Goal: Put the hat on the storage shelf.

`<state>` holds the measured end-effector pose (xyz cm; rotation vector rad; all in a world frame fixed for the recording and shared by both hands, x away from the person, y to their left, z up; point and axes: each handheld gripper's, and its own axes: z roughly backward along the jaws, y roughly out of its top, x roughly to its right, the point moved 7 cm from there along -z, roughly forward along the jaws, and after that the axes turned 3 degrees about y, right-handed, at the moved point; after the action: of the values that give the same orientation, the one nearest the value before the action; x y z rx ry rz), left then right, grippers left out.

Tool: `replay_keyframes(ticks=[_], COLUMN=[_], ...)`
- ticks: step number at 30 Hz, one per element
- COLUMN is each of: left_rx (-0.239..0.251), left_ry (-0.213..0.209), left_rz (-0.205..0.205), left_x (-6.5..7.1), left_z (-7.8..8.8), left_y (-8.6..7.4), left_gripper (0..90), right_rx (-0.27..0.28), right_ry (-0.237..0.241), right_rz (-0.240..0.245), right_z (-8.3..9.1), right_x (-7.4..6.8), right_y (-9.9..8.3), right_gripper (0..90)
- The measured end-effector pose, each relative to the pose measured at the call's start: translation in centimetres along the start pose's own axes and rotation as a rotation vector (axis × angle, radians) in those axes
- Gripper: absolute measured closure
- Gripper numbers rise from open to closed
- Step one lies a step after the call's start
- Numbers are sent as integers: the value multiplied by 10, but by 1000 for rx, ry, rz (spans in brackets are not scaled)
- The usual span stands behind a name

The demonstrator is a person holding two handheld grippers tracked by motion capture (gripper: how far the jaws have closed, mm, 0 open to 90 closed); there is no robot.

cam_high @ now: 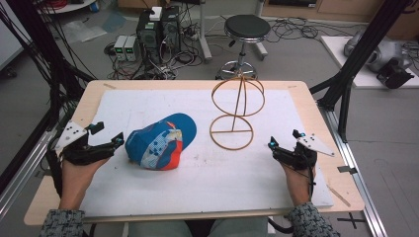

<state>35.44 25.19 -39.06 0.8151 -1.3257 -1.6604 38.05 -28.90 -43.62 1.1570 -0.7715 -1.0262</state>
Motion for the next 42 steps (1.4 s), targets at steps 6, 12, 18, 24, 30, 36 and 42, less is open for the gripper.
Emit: replay_keyframes(ticks=[6,12,18,24,30,36,42], left_rx=[3,8,2,-18,-35,-83,-140], left_ry=[-14,-37,-93,-147,-174,-192,-211], left_rz=[-4,-7,-10,-63,-85,-84,-76], left_x=[5,12,26,46,56,61,63], left_z=[-2,-8,-19,-33,-44,-53,-58], left_y=[4,7,8,4,0,-6,-12], left_gripper=[211,210,217,242,251,323,510], right_rx=[-5,-13,-36,-9,-22,-40,-43], right_ry=[20,20,11,13,22,21,18], right_rz=[-1,8,36,38,42,58,50], right_z=[0,3,7,14,17,20,24], right_x=[-1,-1,1,5,5,4,5], right_y=[-1,-2,-6,-7,-10,-14,-15], right_gripper=[112,113,114,137,137,138,138])
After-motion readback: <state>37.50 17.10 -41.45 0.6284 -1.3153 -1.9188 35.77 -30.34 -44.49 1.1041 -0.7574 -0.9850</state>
